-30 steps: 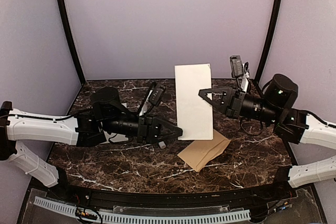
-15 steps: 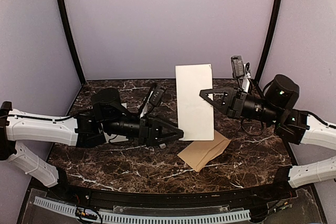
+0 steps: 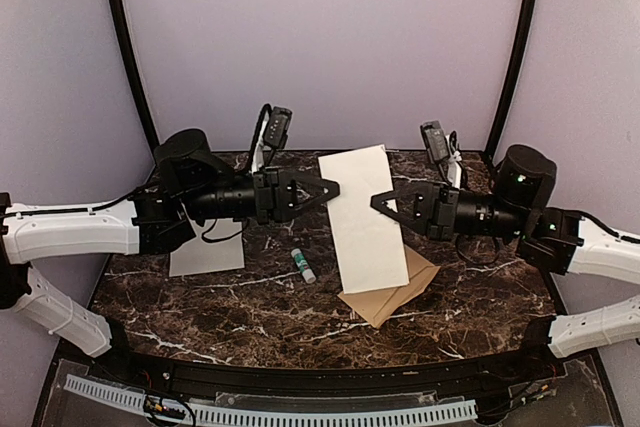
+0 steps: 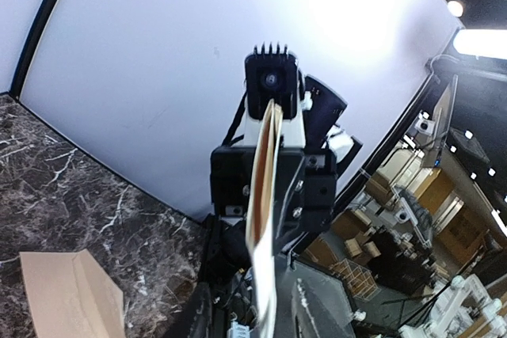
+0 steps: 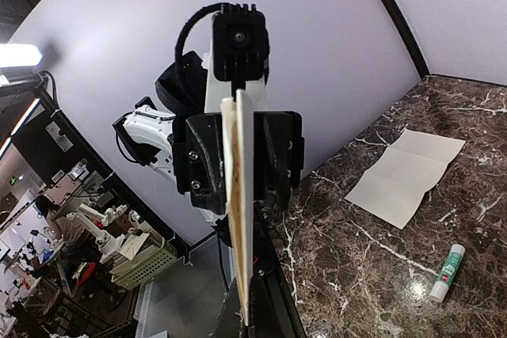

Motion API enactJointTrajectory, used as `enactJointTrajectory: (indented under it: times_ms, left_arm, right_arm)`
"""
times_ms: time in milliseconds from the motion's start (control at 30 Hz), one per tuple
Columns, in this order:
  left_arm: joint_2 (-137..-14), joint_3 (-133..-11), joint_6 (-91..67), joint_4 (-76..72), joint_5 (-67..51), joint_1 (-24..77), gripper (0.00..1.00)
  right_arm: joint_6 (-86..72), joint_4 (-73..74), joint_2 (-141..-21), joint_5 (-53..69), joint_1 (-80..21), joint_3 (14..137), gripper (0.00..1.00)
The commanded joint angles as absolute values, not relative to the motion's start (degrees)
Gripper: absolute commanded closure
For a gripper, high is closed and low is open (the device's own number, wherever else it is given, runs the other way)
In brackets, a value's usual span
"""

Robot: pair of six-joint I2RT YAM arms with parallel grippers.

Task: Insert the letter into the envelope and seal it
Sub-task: Fold the letter.

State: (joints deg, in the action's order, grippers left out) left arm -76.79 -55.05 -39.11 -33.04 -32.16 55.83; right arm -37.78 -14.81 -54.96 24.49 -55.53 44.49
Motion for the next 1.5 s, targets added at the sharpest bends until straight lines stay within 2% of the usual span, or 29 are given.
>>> enactJointTrajectory:
  times_ms: [0,33,67,100,233,267,300,367,433,600,667,700,767,933,967,1000,1033,1067,1133,1233,1467]
  left_arm:
    - [-75.3,-57.7,-38.3,-34.2,-33.9,54.8,0.81]
    - [-75.3,-57.6,-38.2,-34.2,-33.9,54.6,0.85]
    - [-75.1,-57.5,-38.3,-34.2,-34.0,54.5,0.95]
    - [-75.0,-57.3,-38.3,-34.4,-34.0,54.4,0.98]
    - [-74.6,-56.6,-38.8,-34.7,-34.4,53.9,1.0]
    - [-74.5,-56.6,-38.9,-34.7,-34.3,53.9,0.97]
    - [-74.4,-56.6,-38.9,-34.5,-34.1,53.8,0.86]
    - [-74.0,-56.5,-38.9,-34.5,-33.9,53.6,0.75]
    - [-73.9,-56.6,-38.8,-34.5,-33.9,53.3,0.73]
    - [-73.8,-56.4,-38.9,-34.2,-34.1,53.0,0.83]
    - [-73.7,-56.2,-39.1,-34.2,-34.1,52.9,0.9]
    - [-73.7,-56.0,-39.1,-34.3,-34.1,52.9,0.97]
    - [-73.7,-55.7,-39.4,-34.9,-34.3,52.9,1.0]
    - [-74.0,-55.2,-39.6,-35.3,-34.7,52.9,1.0]
    - [-74.0,-55.3,-39.4,-34.5,-34.5,52.9,0.95]
    - [-73.9,-55.3,-39.3,-34.1,-33.8,52.8,0.77]
    - [-73.8,-55.2,-38.8,-32.6,-33.3,52.8,0.67]
    - [-73.7,-55.2,-38.2,-31.4,-31.7,52.9,0.49]
    - [-73.5,-55.1,-36.2,-26.3,-27.8,52.9,0.35]
    - [-74.5,-54.1,-34.1,-19.4,-22.3,53.2,0.29]
    - [-83.4,-54.9,-33.2,-16.2,-16.3,60.1,0.27]
  right_arm:
    - [-37.3,-14.7,-55.5,26.5,-55.9,43.8,1.0]
    - [-37.5,-14.8,-55.6,26.5,-56.0,43.7,1.0]
    - [-37.4,-14.8,-55.5,26.5,-55.9,43.5,1.0]
    - [-37.4,-14.8,-55.5,26.5,-56.0,43.4,1.0]
    - [-37.3,-14.4,-55.5,26.4,-56.0,43.3,1.0]
    - [-37.3,-14.4,-55.5,26.4,-56.0,43.3,1.0]
    - [-37.2,-14.3,-55.5,26.4,-56.0,43.3,1.0]
    - [-37.2,-14.2,-55.6,26.5,-56.0,43.2,1.0]
    - [-37.2,-14.2,-55.5,26.5,-56.0,43.0,1.0]
    - [-37.2,-14.1,-55.4,26.3,-56.0,42.8,1.0]
    - [-37.2,-14.1,-55.4,26.3,-56.0,42.7,1.0]
    - [-37.2,-14.1,-55.4,26.3,-56.0,42.7,1.0]
    - [-37.2,-14.0,-55.4,26.1,-56.0,42.6,1.0]
    - [-37.4,-13.9,-55.3,24.8,-56.0,42.5,1.0]
    - [-37.4,-13.7,-55.0,23.9,-56.0,42.5,1.0]
    - [-37.5,-13.3,-54.7,22.6,-56.0,42.5,1.0]
    - [-38.0,-12.3,-54.3,20.5,-56.0,42.6,1.0]
    - [-38.5,-10.7,-53.8,18.0,-55.9,42.8,1.0]
    - [-38.7,-6.3,-53.5,12.1,-55.7,44.0,1.0]
    - [-39.6,3.2,-54.3,2.3,-54.5,46.4,1.0]
    - [-45.9,17.6,-53.4,-8.6,-48.1,45.7,1.0]
